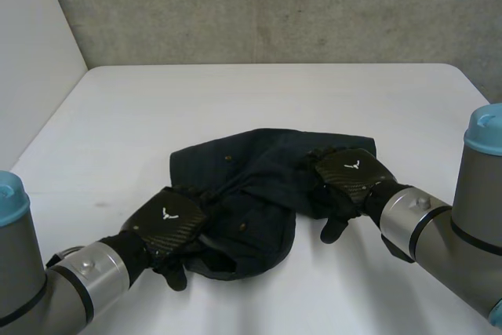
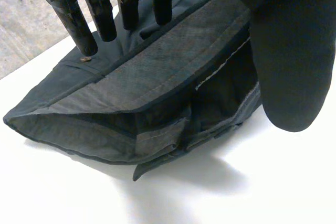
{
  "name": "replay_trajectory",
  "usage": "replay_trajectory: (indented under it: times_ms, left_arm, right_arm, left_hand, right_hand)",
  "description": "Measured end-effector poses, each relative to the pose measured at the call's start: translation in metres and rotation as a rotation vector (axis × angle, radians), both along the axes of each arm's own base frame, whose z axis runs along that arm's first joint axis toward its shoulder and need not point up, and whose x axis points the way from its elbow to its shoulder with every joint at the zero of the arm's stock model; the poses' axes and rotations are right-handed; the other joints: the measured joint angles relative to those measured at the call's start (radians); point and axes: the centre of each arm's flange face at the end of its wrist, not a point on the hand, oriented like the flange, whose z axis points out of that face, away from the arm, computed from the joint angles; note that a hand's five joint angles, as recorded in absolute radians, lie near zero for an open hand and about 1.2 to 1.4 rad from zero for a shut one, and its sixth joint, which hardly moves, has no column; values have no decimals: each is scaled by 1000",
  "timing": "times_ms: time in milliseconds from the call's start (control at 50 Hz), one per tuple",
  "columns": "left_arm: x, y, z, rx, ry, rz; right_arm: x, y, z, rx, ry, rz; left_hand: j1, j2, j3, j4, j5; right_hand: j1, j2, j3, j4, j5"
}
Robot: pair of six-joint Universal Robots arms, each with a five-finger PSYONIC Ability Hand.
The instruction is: Fold the shorts.
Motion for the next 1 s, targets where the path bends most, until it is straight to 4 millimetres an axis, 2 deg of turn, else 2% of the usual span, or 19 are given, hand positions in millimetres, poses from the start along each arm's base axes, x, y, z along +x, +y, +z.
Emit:
replay_trajectory:
  times_ms: [80,160,200,240,260,300,380,400,440,520,540,580,660,720,780,860,960,980,1000]
  left_arm:
    - [-3,0,-7,3,-2,-11]
    - [-11,-2,-16,-2,0,-27]
    - [-13,-5,-19,-6,0,-26]
    - [-16,-9,-23,-13,-4,-15]
    - [-16,-11,-25,-17,-7,-7]
    - [-17,-18,-28,-28,-16,25]
    - [-13,-34,-28,-61,-31,103]
    - [-7,-48,-24,-93,-36,171]
    - [-1,-60,-18,-121,-35,223]
    - [31,-112,18,-277,0,431]
    - [36,-119,24,-301,7,456]
    - [55,-145,53,-408,40,543]
    - [74,-174,98,-563,95,615]
    - [75,-185,129,-657,144,623]
    - [62,-186,156,-721,211,587]
    - [28,-176,169,-728,297,491]
    - [-31,-153,144,-625,349,299]
    - [-31,-153,144,-625,349,299]
    - [-52,-142,131,-583,354,228]
  right_arm:
    - [0,0,-1,-2,0,0]
    - [0,1,-3,-4,-1,1]
    - [0,1,-3,-5,-1,0]
    - [0,1,-4,-5,-1,0]
    - [0,1,-4,-5,-1,0]
    - [0,1,-4,-8,-1,-2]
    - [0,0,-3,-12,-1,-3]
    - [0,0,-3,-15,-1,-3]
    - [0,-1,-3,-18,-1,-3]
    - [0,-1,-2,-23,0,-3]
    - [0,-1,-2,-23,0,-3]
    - [1,-1,-2,-24,0,-2]
    - [1,-1,-1,-25,-1,-1]
    - [1,0,-1,-25,0,0]
    - [1,-1,-1,-25,-2,-2]
    - [0,-2,-2,-25,-4,-6]
    - [-1,-4,-2,-28,-7,-17]
    - [-1,-4,-2,-28,-7,-17]
    - [-3,-6,-3,-29,-7,-25]
  left_hand:
    - [59,54,54,53,54]
    - [280,259,249,254,254]
    - [454,415,413,418,413]
    - [816,759,756,757,750]
    - [880,854,849,840,836]
    - [896,950,942,946,914]
    - [896,966,958,961,914]
    - [896,967,959,961,914]
    - [896,967,959,961,914]
    - [896,967,959,961,914]
    - [896,967,959,961,914]
    - [896,968,959,961,914]
    - [896,969,961,961,914]
    - [896,970,961,961,914]
    - [899,970,961,962,914]
    - [899,970,962,974,914]
    - [899,972,968,977,914]
    - [899,972,968,977,914]
    - [899,972,968,977,914]
  right_hand:
    - [0,0,0,0,0]
    - [0,0,0,0,0]
    - [0,0,0,0,0]
    - [0,0,0,0,0]
    - [0,0,0,0,0]
    - [0,0,0,0,0]
    - [0,0,0,0,0]
    - [0,0,0,0,0]
    - [0,0,0,0,0]
    - [0,0,0,0,0]
    - [0,0,0,0,0]
    - [0,0,0,0,0]
    - [0,0,0,0,0]
    - [0,0,0,0,0]
    - [0,0,0,0,0]
    - [0,0,0,0,0]
    - [0,0,0,0,0]
    - [0,0,0,0,0]
    - [0,0,0,0,0]
